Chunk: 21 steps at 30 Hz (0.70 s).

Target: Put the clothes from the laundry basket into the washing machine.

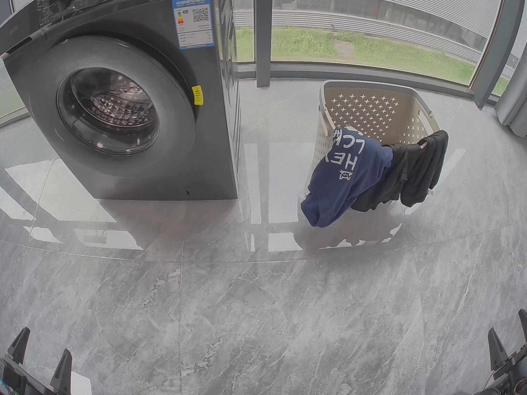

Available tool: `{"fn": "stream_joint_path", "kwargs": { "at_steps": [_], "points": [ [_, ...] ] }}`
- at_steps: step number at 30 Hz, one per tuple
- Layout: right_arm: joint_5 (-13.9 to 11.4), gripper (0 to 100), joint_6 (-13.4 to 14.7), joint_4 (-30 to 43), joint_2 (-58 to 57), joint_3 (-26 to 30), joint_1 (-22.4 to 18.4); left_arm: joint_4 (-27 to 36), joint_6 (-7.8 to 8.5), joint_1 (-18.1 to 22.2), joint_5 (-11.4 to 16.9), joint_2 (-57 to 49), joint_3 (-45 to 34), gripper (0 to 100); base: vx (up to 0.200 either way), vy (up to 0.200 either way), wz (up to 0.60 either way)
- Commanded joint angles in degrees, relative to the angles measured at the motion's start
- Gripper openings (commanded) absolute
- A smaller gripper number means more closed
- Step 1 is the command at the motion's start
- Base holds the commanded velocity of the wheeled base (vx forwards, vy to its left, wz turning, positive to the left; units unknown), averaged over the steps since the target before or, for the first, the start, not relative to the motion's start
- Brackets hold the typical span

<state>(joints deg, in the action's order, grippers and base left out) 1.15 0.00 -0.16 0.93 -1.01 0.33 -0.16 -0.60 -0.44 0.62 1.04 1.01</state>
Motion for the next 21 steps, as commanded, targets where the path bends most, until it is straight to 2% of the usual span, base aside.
{"fn": "stream_joint_path", "kwargs": {
  "at_steps": [1,21],
  "points": [
    [0.0,100,0.0,0.0,-0.9,0.9,0.0,0.0,-0.02,0.0,0.0,-0.9,-1.0,100,0.0,-0.2,0.0],
    [0.0,100,-0.1,0.0,-0.9,0.9,0.0,0.0,-0.46,-0.1,-0.4,-0.9,-1.0,100,0.0,-0.2,0.0]
  ]
}}
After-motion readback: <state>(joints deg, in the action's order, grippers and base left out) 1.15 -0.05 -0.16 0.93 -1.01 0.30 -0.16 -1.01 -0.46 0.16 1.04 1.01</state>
